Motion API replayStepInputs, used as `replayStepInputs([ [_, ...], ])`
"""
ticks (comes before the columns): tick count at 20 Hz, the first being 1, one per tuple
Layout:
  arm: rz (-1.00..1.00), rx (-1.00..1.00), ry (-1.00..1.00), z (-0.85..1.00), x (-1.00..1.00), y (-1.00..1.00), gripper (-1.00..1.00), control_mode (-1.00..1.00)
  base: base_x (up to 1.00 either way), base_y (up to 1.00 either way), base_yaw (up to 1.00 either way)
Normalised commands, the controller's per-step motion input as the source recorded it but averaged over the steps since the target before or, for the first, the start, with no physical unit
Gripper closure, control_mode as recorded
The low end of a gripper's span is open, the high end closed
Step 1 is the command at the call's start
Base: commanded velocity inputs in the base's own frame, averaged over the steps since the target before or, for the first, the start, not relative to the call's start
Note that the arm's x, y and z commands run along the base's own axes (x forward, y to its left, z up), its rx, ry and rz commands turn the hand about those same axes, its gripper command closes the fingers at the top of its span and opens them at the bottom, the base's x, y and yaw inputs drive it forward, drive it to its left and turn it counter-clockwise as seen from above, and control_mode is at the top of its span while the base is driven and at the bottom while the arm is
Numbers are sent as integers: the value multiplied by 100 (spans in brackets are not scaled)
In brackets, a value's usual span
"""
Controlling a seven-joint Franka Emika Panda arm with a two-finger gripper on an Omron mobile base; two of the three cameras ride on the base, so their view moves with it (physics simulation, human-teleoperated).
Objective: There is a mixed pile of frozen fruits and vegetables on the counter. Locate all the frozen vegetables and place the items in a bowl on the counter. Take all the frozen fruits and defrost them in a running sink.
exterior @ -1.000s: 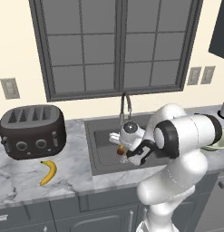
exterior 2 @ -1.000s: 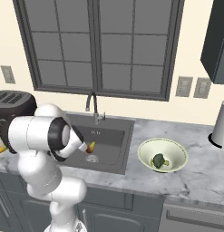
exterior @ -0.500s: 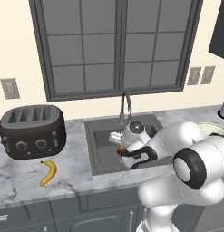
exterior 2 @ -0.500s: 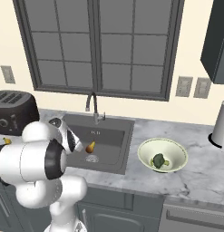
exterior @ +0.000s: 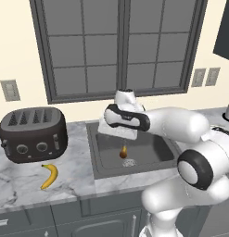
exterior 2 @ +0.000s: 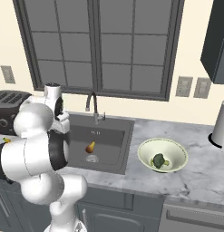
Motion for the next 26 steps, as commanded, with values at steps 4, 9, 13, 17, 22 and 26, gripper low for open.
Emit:
replayStepInputs([
  [4,7,16,17,4,-65,-6,-100,-100,0,0,0],
  [9,9,1,0,28,-98,22,-100,-100,0,0,0],
  [13,16,-2,-9,33,-83,74,-100,-100,0,0,0],
  [17,14,-10,-6,47,-13,86,-100,-100,0,0,0],
  [22,11,-14,-7,15,-3,82,-100,-100,0,0,0],
  [26,2,-7,-12,-5,-1,65,-100,-100,0,0,0],
])
